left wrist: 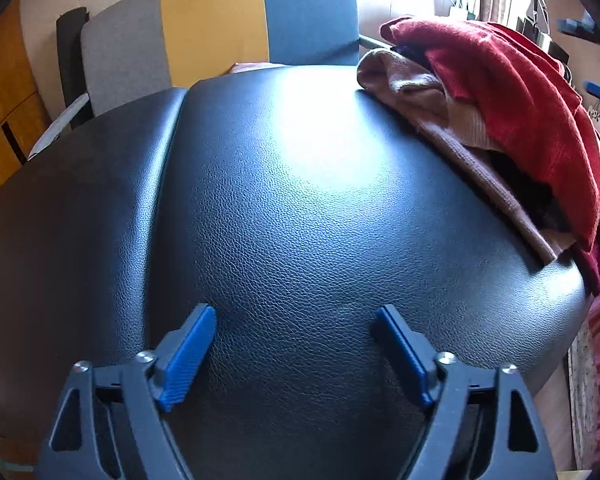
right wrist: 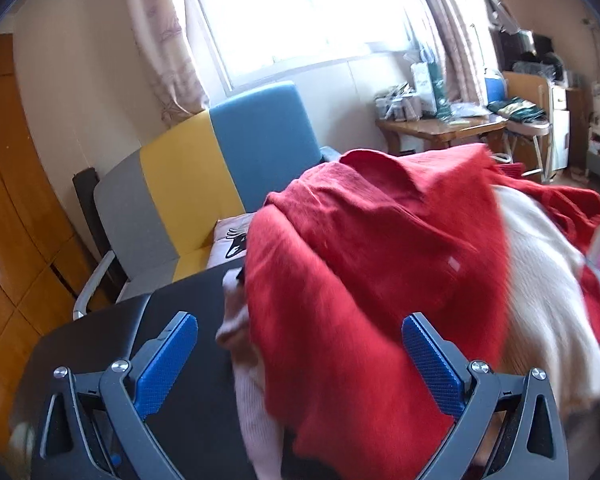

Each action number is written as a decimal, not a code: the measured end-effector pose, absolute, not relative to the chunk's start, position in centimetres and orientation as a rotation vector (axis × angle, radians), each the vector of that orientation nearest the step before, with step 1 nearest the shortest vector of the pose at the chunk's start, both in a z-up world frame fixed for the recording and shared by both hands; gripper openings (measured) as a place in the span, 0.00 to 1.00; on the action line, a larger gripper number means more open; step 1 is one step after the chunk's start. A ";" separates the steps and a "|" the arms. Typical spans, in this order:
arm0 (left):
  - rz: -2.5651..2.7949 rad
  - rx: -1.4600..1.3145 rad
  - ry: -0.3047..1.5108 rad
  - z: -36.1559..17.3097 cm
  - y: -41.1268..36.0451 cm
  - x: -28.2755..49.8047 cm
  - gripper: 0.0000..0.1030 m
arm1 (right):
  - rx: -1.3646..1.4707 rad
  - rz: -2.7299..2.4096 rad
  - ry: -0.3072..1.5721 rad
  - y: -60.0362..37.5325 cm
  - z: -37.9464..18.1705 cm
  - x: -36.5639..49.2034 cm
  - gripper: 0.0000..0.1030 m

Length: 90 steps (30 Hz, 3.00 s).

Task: Fold clothes
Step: 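Move both grippers toward the pile of clothes on the table, then close the left gripper on the red sweater in the pile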

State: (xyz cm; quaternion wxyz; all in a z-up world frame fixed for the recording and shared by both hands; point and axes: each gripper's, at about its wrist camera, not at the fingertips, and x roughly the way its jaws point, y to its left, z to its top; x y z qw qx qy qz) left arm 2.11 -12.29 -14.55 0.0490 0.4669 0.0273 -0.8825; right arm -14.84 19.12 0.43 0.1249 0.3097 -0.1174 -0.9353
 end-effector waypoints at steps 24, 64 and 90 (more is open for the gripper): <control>-2.986 1.316 0.316 -3.9 -10.2 -8.1 0.75 | 1.119 -2.349 -0.389 18.7 -9.9 -12.5 1.00; -2.950 1.250 0.740 -2.9 -18.7 2.2 0.00 | 1.083 -2.233 -0.429 19.5 -6.5 -6.4 0.88; -2.884 1.561 1.142 -8.3 -13.0 -17.0 0.42 | 0.857 -2.677 -0.036 21.1 1.9 -15.3 0.90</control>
